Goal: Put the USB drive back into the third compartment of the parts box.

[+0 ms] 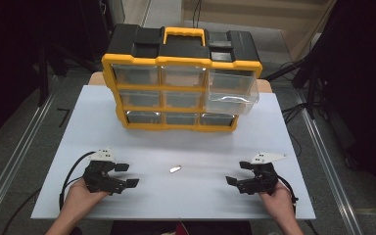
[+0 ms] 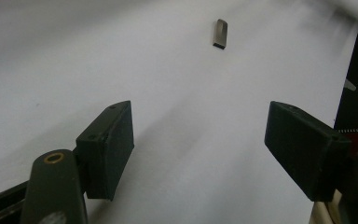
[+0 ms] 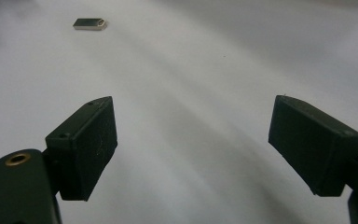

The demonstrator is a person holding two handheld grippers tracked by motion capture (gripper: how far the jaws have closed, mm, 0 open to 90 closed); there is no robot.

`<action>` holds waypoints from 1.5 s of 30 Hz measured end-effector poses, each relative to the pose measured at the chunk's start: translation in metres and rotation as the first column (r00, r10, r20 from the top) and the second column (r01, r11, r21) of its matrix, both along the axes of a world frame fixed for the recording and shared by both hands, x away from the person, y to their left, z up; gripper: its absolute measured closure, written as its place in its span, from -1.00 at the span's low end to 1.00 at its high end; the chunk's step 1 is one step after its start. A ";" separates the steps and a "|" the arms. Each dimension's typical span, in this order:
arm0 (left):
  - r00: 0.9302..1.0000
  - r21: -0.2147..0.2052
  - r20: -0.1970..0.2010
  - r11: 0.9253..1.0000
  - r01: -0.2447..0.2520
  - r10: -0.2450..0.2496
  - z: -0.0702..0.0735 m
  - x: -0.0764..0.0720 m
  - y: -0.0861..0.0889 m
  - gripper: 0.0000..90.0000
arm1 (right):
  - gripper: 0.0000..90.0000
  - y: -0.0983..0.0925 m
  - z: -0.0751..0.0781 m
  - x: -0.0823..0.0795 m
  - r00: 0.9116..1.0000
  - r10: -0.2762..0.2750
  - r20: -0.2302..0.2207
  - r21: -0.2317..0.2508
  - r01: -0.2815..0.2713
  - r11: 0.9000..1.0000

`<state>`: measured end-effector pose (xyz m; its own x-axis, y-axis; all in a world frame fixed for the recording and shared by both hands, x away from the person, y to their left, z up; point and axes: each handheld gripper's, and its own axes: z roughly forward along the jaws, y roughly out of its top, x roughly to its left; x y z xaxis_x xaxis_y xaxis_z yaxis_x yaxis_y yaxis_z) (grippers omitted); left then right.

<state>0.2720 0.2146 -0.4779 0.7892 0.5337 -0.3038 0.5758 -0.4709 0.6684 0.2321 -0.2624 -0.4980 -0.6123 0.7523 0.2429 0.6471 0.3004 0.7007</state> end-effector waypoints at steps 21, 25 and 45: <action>1.000 -0.014 -0.004 1.000 0.006 -0.006 0.003 0.005 -0.009 -0.42 | -0.70 -0.001 0.000 0.001 1.000 -0.003 -0.003 0.024 0.003 1.000; 1.000 -0.021 0.002 1.000 0.013 -0.013 0.006 0.008 -0.017 -0.42 | -0.70 0.000 0.000 0.001 1.000 -0.001 -0.006 0.021 0.001 1.000; 0.997 0.012 0.005 0.997 0.082 -0.082 0.013 0.021 -0.049 -0.42 | -0.70 -0.002 0.001 0.000 1.000 -0.007 -0.005 0.025 0.007 1.000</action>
